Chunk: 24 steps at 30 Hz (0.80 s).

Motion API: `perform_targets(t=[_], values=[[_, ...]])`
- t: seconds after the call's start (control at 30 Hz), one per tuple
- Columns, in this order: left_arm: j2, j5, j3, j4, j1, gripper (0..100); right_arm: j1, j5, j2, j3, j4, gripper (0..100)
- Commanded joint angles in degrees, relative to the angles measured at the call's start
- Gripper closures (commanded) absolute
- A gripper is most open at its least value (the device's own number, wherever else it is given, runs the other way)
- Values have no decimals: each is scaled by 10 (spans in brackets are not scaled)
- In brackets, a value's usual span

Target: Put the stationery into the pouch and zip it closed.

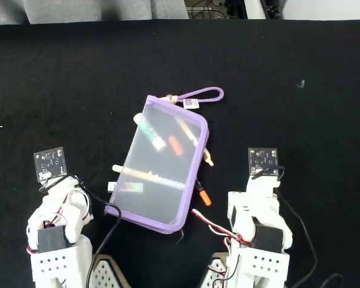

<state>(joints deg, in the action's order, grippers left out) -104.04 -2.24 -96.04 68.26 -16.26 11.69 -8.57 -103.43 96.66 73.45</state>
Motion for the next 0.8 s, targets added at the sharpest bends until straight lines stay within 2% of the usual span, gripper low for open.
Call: perform_targets(t=[0.0, 0.53, 0.77], values=[[0, 3, -12, 4, 2, 970, -3, -4, -35, -1, 4, 986], [0, 3, -12, 4, 3, 970, -4, -4, -35, -1, 4, 986], [0, 3, -12, 4, 3, 970, -67, -2, -35, -1, 4, 984]])
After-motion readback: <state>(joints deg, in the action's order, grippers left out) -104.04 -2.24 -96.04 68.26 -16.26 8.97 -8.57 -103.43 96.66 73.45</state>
